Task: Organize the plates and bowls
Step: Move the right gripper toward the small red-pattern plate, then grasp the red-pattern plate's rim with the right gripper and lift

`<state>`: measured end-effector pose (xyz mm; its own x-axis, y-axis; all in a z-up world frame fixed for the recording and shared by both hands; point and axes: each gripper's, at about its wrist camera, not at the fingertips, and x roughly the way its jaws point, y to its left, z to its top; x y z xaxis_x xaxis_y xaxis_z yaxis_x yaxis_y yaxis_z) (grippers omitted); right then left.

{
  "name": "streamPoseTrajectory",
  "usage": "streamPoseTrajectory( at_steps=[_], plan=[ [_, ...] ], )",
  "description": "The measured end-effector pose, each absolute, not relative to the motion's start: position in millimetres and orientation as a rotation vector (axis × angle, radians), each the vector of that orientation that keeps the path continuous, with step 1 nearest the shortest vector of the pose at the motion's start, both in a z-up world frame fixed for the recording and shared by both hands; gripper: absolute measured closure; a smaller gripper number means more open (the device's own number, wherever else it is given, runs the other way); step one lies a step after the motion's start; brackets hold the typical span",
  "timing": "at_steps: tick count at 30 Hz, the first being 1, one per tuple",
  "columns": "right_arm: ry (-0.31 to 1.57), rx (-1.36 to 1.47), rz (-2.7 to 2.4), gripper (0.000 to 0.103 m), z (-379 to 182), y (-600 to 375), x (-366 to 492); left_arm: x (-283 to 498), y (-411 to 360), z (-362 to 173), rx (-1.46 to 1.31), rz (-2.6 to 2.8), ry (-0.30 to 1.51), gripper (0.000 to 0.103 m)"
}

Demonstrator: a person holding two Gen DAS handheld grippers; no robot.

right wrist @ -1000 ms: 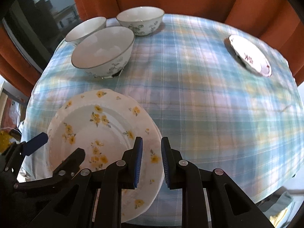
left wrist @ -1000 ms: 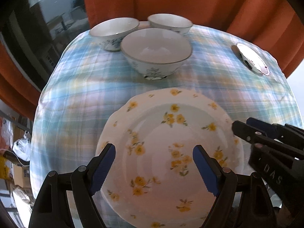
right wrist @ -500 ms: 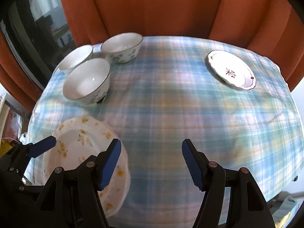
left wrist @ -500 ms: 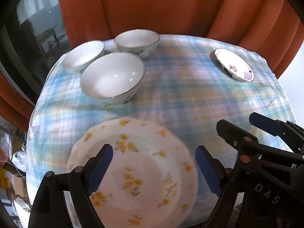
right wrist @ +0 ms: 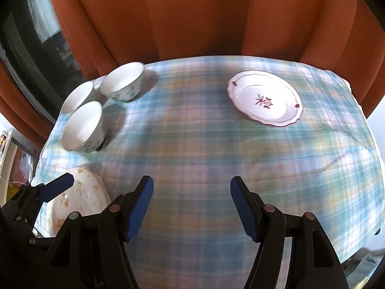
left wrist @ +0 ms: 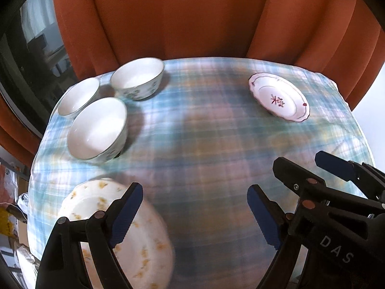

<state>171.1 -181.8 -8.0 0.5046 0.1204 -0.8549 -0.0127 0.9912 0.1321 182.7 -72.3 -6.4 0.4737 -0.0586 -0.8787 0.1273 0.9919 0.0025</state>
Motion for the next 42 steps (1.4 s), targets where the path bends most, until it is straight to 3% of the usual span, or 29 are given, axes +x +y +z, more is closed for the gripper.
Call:
streamPoseTrajectory(
  at_steps=[16, 25, 42],
  plan=[
    [0.964, 0.098, 0.09, 0.033, -6, -299, 221, 227, -180, -12, 0.096, -0.054, 0.985, 0.015],
    [0.869, 0.003, 0.068, 0.011, 4, -342, 252, 260, -223, -12, 0.102, -0.019, 0.936, 0.015],
    [0.917, 0.11, 0.059, 0.009, -47, -383, 336, 349, -255, -61, 0.121, 0.001, 0.962, 0.018]
  ],
)
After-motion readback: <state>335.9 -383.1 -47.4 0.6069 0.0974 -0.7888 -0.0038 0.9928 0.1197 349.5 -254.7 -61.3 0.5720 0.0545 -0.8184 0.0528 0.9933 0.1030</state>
